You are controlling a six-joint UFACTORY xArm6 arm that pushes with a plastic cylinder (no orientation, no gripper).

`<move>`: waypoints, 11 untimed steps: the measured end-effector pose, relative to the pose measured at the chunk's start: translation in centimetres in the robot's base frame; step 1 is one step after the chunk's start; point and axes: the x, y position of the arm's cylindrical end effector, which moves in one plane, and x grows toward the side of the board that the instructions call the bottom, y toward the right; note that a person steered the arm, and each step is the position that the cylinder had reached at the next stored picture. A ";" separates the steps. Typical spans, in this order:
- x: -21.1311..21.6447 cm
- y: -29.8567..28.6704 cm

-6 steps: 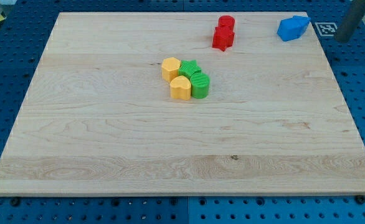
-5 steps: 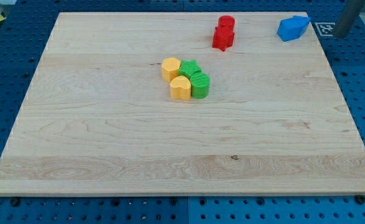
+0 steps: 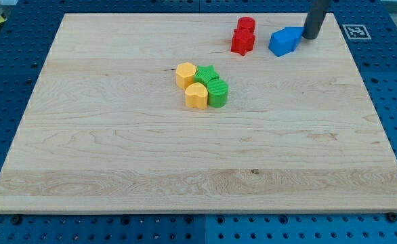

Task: Push the blue blocks into the red blocks

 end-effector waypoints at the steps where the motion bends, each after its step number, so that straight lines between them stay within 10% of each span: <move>1: -1.1 6.3; 3: 3.1 9.6; 5: 4.0 -0.7; 11: -3.1 -4.8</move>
